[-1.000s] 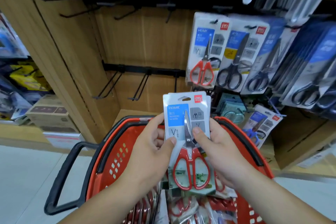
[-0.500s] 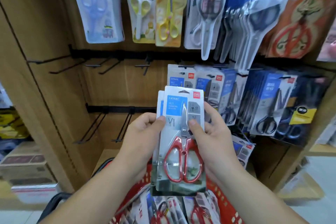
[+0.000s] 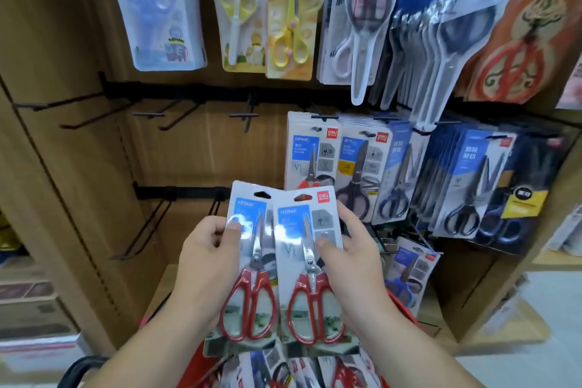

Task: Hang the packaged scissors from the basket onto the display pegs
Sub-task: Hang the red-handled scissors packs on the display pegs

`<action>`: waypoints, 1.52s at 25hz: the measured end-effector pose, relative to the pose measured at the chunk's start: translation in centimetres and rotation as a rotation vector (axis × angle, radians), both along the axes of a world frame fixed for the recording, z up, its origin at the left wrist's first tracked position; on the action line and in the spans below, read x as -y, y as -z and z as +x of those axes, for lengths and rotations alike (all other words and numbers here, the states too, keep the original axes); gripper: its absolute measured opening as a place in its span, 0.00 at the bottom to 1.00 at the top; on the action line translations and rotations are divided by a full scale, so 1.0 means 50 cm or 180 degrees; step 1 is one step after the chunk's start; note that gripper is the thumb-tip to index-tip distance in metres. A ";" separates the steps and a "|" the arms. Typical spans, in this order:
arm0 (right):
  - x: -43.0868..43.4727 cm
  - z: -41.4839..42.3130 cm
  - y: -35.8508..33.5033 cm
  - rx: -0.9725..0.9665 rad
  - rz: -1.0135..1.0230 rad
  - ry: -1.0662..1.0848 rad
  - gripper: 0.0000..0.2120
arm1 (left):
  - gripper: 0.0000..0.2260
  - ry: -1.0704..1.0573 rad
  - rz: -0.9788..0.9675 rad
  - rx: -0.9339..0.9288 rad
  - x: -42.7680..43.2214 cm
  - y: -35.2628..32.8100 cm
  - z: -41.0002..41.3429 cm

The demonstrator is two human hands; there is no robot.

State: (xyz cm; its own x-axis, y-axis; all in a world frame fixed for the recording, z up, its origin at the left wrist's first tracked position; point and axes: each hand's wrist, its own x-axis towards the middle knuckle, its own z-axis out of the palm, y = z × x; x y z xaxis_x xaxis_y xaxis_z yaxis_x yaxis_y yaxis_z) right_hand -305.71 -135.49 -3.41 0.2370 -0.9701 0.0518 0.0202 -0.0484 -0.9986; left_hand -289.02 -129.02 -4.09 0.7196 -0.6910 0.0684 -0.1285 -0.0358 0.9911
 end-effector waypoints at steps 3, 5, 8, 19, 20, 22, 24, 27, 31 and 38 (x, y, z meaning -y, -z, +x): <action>-0.003 0.008 0.002 0.0062 -0.0166 -0.0014 0.30 | 0.10 0.0099 -0.0080 0.0123 0.002 -0.013 -0.005; -0.002 0.008 0.000 0.0009 -0.0432 -0.0011 0.30 | 0.09 0.0144 -0.0149 0.0122 0.003 -0.027 0.003; -0.003 0.009 -0.011 -0.0089 -0.0800 -0.0109 0.33 | 0.07 0.0190 -0.0193 0.0078 0.004 -0.045 0.032; 0.032 0.137 -0.055 -0.0132 -0.1310 -0.0003 0.32 | 0.06 -0.0879 -0.0566 0.0229 -0.020 -0.082 0.134; 0.039 0.148 -0.059 -0.0168 -0.1318 0.0010 0.32 | 0.05 -0.0841 -0.0589 0.0173 -0.025 -0.086 0.134; 0.050 0.168 -0.066 -0.0273 -0.1235 0.0048 0.32 | 0.04 -0.0699 -0.0647 0.0152 -0.034 -0.090 0.130; 0.062 0.183 -0.065 -0.0347 -0.1204 0.0074 0.33 | 0.04 -0.0562 -0.0702 0.0132 -0.036 -0.091 0.126; 0.082 0.203 -0.063 -0.0333 -0.1090 0.0052 0.34 | 0.04 -0.0457 -0.0706 0.0077 -0.031 -0.087 0.123; 0.112 0.227 -0.060 -0.0367 -0.1009 0.0079 0.33 | 0.05 -0.0381 -0.0732 0.0107 -0.026 -0.086 0.121; 0.023 0.200 -0.105 -0.0329 -0.1143 -0.0419 0.26 | 0.06 0.0020 -0.0838 -0.0266 -0.016 -0.091 0.108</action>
